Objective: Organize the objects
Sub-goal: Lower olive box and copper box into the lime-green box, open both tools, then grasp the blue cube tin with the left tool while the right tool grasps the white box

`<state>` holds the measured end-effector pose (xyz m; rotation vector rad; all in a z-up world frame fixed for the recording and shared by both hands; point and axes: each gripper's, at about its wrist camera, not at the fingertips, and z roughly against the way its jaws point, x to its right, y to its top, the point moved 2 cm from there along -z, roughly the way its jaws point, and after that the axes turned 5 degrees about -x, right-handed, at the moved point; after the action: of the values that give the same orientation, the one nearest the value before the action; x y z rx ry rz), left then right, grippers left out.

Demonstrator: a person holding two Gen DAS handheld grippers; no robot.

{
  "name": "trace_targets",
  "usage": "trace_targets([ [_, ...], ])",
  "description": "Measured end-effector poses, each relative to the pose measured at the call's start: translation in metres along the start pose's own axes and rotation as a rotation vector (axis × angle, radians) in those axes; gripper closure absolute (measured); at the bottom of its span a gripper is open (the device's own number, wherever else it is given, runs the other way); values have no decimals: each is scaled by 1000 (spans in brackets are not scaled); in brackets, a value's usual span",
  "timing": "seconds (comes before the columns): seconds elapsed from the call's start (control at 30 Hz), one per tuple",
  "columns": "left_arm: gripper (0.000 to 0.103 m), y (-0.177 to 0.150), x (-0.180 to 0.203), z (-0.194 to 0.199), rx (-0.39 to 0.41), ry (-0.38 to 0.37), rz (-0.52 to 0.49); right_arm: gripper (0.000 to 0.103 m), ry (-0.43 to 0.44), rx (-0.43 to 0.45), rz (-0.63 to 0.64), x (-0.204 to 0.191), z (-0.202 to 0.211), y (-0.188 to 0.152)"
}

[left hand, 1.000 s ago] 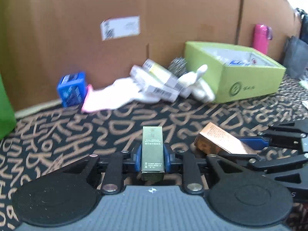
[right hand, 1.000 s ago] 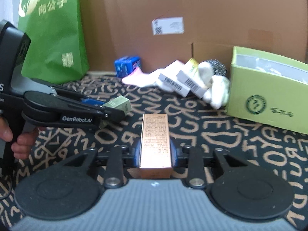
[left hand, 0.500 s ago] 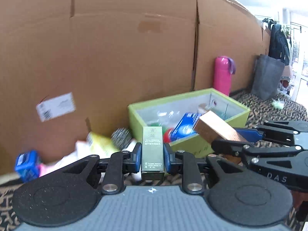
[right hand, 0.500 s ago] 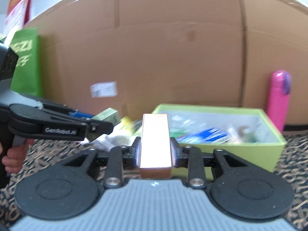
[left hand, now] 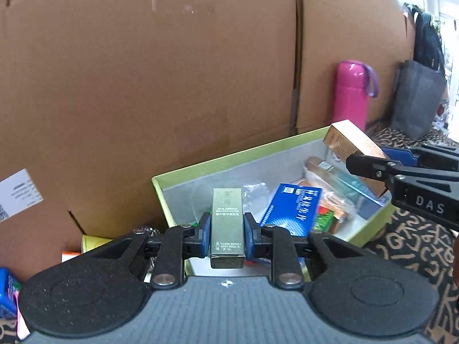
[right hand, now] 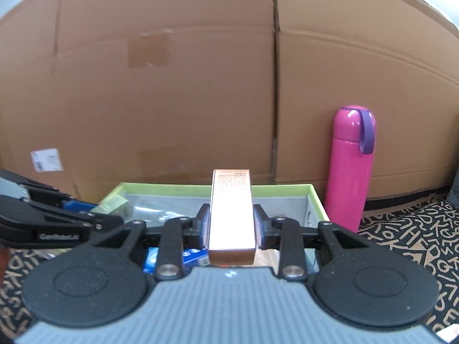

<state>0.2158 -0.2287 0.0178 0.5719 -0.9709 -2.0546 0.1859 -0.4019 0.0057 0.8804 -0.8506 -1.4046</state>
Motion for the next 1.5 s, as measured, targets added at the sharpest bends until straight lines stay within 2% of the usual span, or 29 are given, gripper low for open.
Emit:
trace_targets([
  [0.2,78,1,1,-12,2,12,-25,72,-19,-62,7,9,-32,-11],
  [0.23,71,-1,0,-10,19,3,-26,59,-20,-63,16,10,-33,-13],
  [0.27,42,-3,-2,-7,29,-7,-25,50,-26,-55,21,10,-32,-15],
  [0.3,27,-4,-3,-5,35,-15,-20,34,-32,-34,24,10,-28,-18],
  [0.33,18,-8,-4,0,70,-31,-14,23,-38,-13,26,10,-23,-21],
  [0.4,10,-11,-3,8,104,-6,-3,14,-48,13,22,10,-13,-25],
  [0.5,9,-15,-3,18,126,20,-5,0,-43,45,7,11,4,-31],
  [0.73,9,-18,-9,51,177,4,61,0,-5,84,2,1,43,-35],
  [0.77,9,-20,-9,58,184,0,71,0,4,88,0,1,40,-24],
  [0.83,8,-24,-9,70,201,-1,83,0,22,98,2,-6,50,-24],
  [1.1,6,-57,-20,119,224,53,142,0,105,117,29,-44,78,-29],
  [1.3,3,-93,-40,142,223,97,198,0,187,66,70,-86,81,-42],
  [1.37,2,-108,-50,145,208,119,241,0,228,42,72,-100,77,-48],
  [1.5,2,-140,-77,145,148,115,349,0,299,-28,83,-131,66,-62],
])
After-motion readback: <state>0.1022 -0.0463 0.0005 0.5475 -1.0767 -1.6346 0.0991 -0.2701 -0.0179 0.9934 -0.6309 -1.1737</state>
